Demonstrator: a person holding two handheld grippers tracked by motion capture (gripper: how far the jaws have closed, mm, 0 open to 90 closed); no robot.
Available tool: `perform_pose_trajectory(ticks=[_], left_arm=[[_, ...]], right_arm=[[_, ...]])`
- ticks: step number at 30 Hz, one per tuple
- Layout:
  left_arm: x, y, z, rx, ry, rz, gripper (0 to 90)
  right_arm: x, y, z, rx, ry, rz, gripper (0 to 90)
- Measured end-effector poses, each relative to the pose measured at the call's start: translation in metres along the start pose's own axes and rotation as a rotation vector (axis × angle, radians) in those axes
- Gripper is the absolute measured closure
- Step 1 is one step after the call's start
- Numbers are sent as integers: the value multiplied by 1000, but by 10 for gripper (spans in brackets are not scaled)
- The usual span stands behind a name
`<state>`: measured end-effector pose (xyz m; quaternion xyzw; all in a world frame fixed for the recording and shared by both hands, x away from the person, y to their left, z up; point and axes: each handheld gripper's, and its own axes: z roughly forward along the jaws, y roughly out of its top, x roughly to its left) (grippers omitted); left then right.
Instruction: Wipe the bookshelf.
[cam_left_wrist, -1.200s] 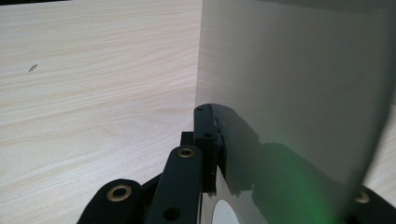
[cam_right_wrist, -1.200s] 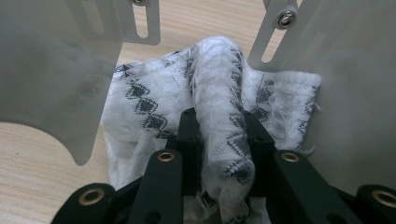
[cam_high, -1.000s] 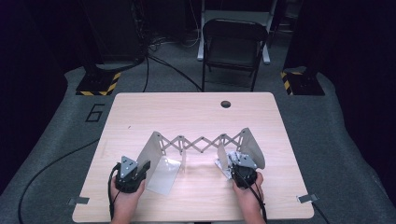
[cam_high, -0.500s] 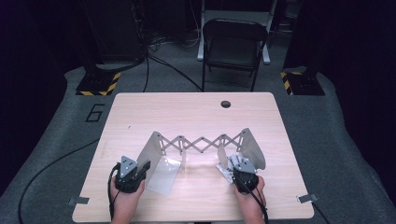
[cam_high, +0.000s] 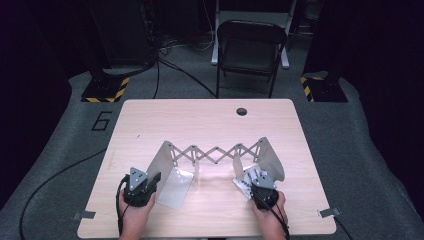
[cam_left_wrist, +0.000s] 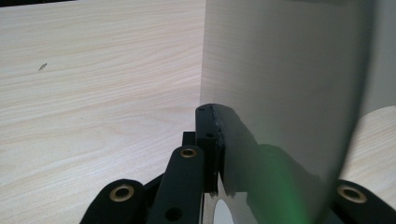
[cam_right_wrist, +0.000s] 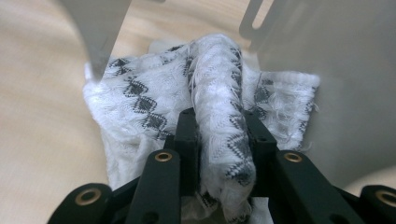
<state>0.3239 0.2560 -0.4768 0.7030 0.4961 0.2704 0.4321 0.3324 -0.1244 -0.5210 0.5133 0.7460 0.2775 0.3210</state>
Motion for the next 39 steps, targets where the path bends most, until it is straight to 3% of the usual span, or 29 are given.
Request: perform_pose_trajectory(ticks=[2,5,7,12,16,17,21,25,30,31,34,35,39], left_arm=[[0,0,0,2,-1,-1,882],[0,0,0,-1,-5,-2,881],[1,0,0,6,-11,2,881],[2,0,-1,11,-16,6,880],[2,0,-1,4,-16,1,879],[2,0,-1,4,-16,1,879],[2,-1,-1,2,-16,-2,878],[2,-1,-1,3,-17,-3,878],[2,0,-1,7,-18,-2,878],[2,0,-1,7,-18,-2,878],[2,0,-1,6,-20,0,878],[2,0,-1,5,-21,0,878],[2,-1,0,0,-23,-2,877]], right_arm=[[-1,-7,-9,6,7,-31,715],[-1,-9,-12,5,14,-4,716],[-2,-7,-9,9,10,-20,716],[-1,11,10,12,16,21,714],[1,23,24,5,11,2,714],[2,24,27,-10,12,24,714],[1,20,20,12,34,-2,713],[-3,7,3,28,80,9,712],[-7,-7,-13,34,84,-6,713],[-5,-8,-12,15,85,12,714],[-5,-5,-9,25,78,-6,715],[-4,-2,-6,21,77,17,715],[-2,9,8,3,72,25,715]])
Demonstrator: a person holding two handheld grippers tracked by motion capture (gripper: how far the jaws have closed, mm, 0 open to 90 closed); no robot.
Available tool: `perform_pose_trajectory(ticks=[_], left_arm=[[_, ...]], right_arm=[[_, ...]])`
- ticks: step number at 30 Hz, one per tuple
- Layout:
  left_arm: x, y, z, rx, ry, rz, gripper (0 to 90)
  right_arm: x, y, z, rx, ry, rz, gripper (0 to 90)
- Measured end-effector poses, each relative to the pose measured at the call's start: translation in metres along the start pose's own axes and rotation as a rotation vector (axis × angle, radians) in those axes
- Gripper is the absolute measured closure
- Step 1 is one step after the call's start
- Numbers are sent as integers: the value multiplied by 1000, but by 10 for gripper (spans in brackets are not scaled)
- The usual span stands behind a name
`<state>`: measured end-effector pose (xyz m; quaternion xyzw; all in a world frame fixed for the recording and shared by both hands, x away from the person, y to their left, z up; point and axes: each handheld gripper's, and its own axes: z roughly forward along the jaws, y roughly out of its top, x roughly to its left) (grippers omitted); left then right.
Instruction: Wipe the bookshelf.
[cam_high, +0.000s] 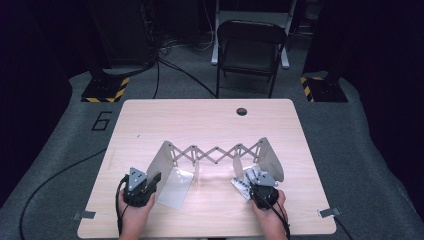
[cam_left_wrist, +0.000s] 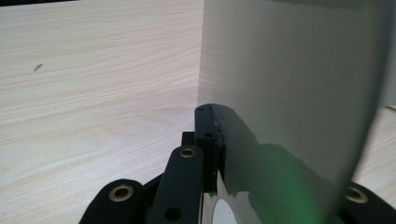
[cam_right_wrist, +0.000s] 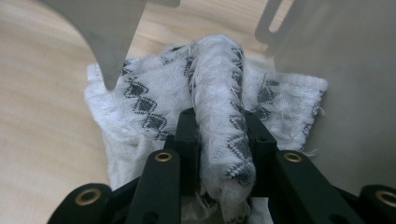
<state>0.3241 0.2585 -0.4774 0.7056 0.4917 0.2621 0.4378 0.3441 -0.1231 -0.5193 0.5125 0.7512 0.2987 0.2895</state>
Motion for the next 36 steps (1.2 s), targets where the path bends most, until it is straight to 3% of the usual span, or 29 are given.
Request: perform_pose_trajectory(ticks=[3,6,8,16,23,27,28,32,36], left_arm=[[0,0,0,1,0,-1,876],[0,0,0,-1,2,-2,877],[0,0,0,-1,2,-1,877],[0,0,0,1,2,-1,876],[0,0,0,4,-2,2,877],[-1,0,0,4,-5,9,877],[-1,0,0,4,-6,9,876],[-1,0,0,1,-7,8,876],[-1,0,0,2,-8,7,876]], right_arm=[[2,7,8,3,-15,-12,716],[0,8,7,18,3,-10,714],[0,4,2,19,18,14,713],[-7,-19,-27,53,40,-24,712],[-5,-13,-19,45,30,-21,711],[-3,-1,-6,34,27,9,709],[-3,2,-3,41,23,-9,708],[0,10,7,33,19,-6,703],[-2,7,3,35,28,-15,702]])
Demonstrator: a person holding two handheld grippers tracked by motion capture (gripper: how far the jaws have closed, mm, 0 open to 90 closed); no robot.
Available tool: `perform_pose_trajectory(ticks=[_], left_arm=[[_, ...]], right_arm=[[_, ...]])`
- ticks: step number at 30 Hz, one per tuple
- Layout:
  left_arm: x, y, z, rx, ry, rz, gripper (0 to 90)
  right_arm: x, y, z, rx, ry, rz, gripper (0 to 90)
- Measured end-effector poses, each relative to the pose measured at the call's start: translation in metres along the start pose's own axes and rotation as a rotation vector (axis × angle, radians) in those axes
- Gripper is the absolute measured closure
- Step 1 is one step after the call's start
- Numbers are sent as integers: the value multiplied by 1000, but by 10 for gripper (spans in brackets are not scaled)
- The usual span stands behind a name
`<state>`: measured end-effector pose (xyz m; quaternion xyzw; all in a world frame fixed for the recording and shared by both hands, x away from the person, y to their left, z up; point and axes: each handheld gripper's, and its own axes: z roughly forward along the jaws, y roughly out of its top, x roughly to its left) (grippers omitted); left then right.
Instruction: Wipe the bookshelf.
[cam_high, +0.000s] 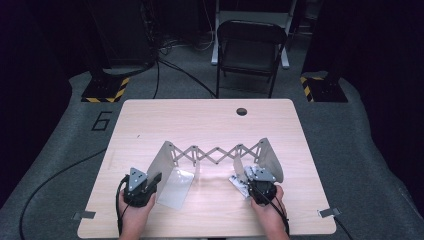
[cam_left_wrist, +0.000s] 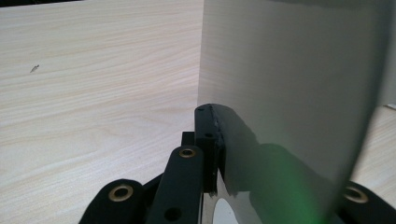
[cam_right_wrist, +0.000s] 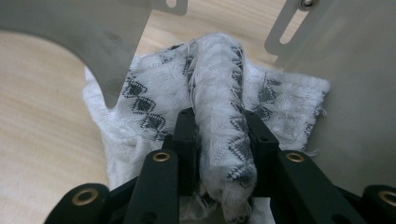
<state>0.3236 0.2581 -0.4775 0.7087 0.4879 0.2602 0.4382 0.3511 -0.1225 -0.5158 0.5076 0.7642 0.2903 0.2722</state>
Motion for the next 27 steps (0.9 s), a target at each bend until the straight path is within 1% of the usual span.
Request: perform_pose_trajectory(ticks=[1,2,4,5,6,7,8,9,10,11,12,13,14,15,16,18,19,20,21,22,23,25,27], left_arm=[[0,0,0,1,1,1,876],[0,0,0,2,1,1,876],[0,0,-1,3,3,2,876],[-1,0,-1,3,5,3,876],[-1,0,-1,3,5,2,876],[-1,0,-1,4,6,2,877],[-1,0,-2,7,5,3,877],[-1,0,-2,8,6,3,878],[-1,0,-3,10,6,4,880],[-1,0,-3,11,5,3,880],[-1,0,-3,11,4,3,881],[-1,0,-3,11,5,4,882],[-1,0,-3,10,5,4,883],[-1,0,-3,10,3,5,883],[-1,0,-3,10,3,5,884],[-2,0,-2,9,6,8,885],[-2,0,-2,8,7,10,886],[-2,0,-2,7,7,10,887],[-2,0,-2,7,9,11,887],[-2,0,-2,7,10,12,887],[-3,0,-2,7,13,13,888],[-3,0,-2,8,16,12,890],[-2,0,-3,6,20,10,892]], right_arm=[[0,-2,-2,5,-2,-4,702],[1,-5,-5,-12,5,-1,702],[0,-10,-13,17,8,-20,702],[-1,-13,-15,0,12,-23,701],[-1,-16,-19,16,10,-27,701],[-1,-19,-22,19,14,-21,700],[-2,-21,-24,17,2,-19,699],[-4,-23,-26,18,19,-14,699],[-4,-24,-26,6,22,-15,699],[-5,-23,-25,11,24,-16,698],[-5,-21,-25,28,21,-8,698],[-3,-19,-23,20,24,-4,698],[-3,-17,-20,17,4,-27,698],[-1,-16,-18,7,6,-22,698],[1,-13,-16,13,4,-11,695],[3,-11,-11,-10,-9,-3,693],[3,-8,-8,-10,-14,-5,689],[4,-7,-6,-16,-18,4,682],[4,-6,-4,-26,-23,5,672],[4,-6,-3,-25,-31,2,671],[4,-6,-3,-24,-35,5,670],[4,-8,-6,-25,-29,-14,671],[3,-12,-10,-25,-22,-6,671]])
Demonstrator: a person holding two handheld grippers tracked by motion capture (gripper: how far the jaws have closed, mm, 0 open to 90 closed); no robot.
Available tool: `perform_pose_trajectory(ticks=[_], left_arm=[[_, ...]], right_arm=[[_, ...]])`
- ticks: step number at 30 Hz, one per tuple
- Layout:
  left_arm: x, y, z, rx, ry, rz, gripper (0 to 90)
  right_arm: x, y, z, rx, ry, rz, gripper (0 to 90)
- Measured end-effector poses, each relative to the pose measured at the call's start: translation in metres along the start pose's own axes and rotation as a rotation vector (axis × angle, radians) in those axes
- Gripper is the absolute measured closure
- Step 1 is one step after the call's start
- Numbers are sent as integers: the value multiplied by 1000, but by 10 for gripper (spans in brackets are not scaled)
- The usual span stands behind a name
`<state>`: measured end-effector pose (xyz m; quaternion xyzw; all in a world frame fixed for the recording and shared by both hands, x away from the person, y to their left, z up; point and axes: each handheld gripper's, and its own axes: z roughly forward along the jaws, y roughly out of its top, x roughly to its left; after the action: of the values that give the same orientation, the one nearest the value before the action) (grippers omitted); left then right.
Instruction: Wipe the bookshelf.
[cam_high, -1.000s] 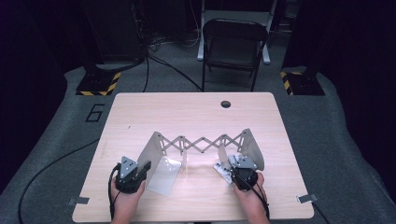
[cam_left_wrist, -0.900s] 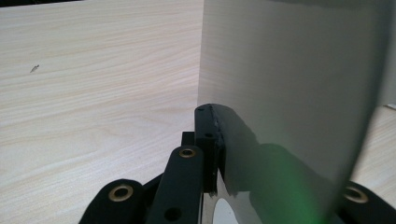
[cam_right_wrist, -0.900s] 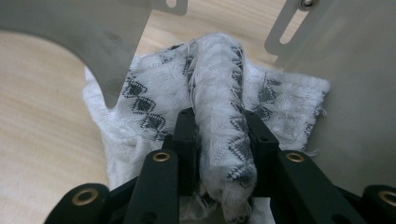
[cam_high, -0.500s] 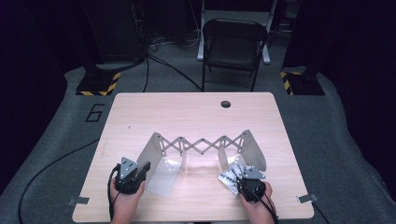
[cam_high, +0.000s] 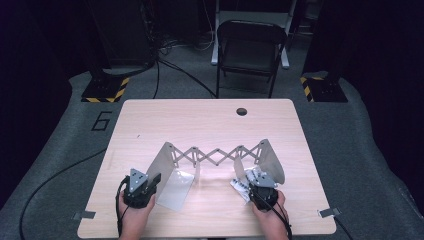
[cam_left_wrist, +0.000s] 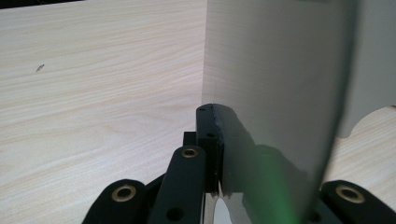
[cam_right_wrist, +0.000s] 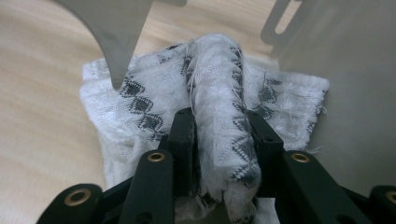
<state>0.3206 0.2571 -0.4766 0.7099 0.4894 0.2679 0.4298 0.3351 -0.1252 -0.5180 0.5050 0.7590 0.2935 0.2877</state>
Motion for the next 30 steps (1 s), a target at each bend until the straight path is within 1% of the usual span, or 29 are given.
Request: perform_pose_trajectory(ticks=[1,2,3,4,5,6,7,8,9,10,11,12,13,14,16,17,18,20,21,22,25,26,27,29,30], left_arm=[[1,0,0,0,-1,-2,894],[1,0,0,1,0,-2,895],[1,0,0,1,-1,-2,895],[1,0,0,1,-1,-2,896],[1,0,0,5,-2,-1,895],[1,1,0,5,-3,-1,894],[1,0,-1,1,-3,-6,893],[1,0,-1,1,-6,-9,888],[1,0,-2,-1,-7,-9,884],[1,0,-2,-10,-13,-15,880],[1,1,-3,-15,-16,-18,875],[1,1,-5,-32,-16,-23,865],[2,2,-6,-45,-20,-33,848],[3,3,-8,-52,-23,-40,839],[2,3,-9,-51,-26,-38,841],[2,4,-9,-54,-26,-37,845],[1,4,-10,-61,-23,-35,845],[1,6,-13,-76,-19,-30,844],[0,6,-14,-82,-15,-28,845],[0,7,-15,-83,-14,-23,857],[-3,7,-14,-83,10,-8,880],[-3,8,-15,-75,10,-6,884],[-3,8,-14,-77,16,-8,886],[-4,8,-14,-77,23,-8,889],[-5,9,-13,-81,27,-7,890]], right_arm=[[0,-2,-4,11,9,16,672],[-3,-5,-7,21,12,7,672],[-3,-7,-10,23,17,10,672],[-3,-9,-11,8,16,17,672],[-3,-10,-13,15,15,14,672],[-4,-11,-13,17,15,-2,672],[-3,-11,-13,24,13,5,672],[-2,-10,-13,22,11,27,673],[-2,-10,-11,2,8,19,673],[-2,-9,-12,23,6,15,673],[-2,-9,-12,18,7,5,674],[-1,-9,-12,20,9,20,674],[-2,-10,-11,-3,9,26,674],[-2,-10,-11,-2,8,24,674],[-2,-10,-11,5,9,19,674],[-1,-10,-12,11,10,29,675],[-2,-10,-12,10,5,16,675],[-1,-11,-12,6,3,18,676],[-1,-11,-12,12,1,10,676],[-1,-11,-12,11,2,11,676],[-1,-11,-12,9,0,13,677],[0,-10,-12,11,4,27,680],[0,-10,-12,18,-2,22,680],[1,-9,-12,16,-6,27,682],[1,-9,-11,14,-7,16,683]])
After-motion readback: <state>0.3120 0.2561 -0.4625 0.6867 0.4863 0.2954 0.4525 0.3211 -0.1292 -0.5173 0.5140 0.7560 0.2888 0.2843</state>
